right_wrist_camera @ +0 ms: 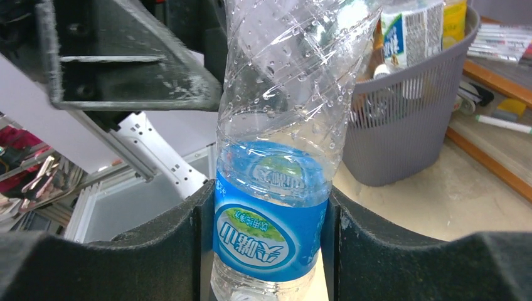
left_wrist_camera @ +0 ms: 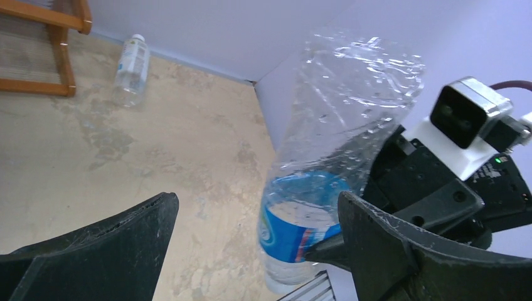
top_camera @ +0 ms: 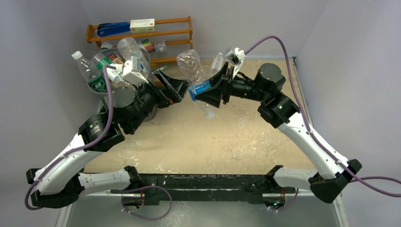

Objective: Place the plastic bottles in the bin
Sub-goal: Place the plastic bottle in the trash bin.

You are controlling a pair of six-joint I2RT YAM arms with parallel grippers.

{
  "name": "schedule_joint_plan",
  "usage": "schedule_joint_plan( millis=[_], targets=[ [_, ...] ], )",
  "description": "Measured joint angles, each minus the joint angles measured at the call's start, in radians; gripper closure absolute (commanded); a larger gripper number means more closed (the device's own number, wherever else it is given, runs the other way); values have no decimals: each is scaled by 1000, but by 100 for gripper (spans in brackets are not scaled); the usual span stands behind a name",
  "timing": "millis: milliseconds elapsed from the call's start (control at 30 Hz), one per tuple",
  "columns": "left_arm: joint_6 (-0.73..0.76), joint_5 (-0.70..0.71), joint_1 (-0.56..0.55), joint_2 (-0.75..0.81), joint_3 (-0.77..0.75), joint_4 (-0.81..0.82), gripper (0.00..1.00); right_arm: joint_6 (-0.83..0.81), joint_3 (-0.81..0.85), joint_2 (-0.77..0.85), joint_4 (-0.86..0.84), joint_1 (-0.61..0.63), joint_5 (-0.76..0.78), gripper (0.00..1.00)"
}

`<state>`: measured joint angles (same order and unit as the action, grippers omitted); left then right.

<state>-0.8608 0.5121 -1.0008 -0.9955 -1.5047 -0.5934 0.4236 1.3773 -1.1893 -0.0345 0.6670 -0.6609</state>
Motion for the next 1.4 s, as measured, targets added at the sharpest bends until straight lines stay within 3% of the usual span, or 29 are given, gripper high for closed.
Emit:
schedule_joint_plan(
  millis=[200, 567, 1000, 1267, 1333, 1400],
  targets=[
    [39, -27, 0, 11, 110, 168, 1, -24, -3, -22, 59, 17, 38, 46],
    [87, 8, 0, -23, 116, 260, 1, -53, -4, -23, 95, 76, 42, 46],
    [120, 50, 0, -113, 66, 253, 43, -77, -6, -21, 114, 94, 87, 43],
    [141, 67, -1, -171, -50, 131, 42, -76, -9, -21, 110, 97, 119, 31],
    [155, 74, 0, -201, -100, 86, 42, -76, -9, -21, 109, 97, 127, 22],
    [172, 80, 9, -233, -153, 46, 43, -76, -9, -19, 113, 97, 132, 8]
  ],
)
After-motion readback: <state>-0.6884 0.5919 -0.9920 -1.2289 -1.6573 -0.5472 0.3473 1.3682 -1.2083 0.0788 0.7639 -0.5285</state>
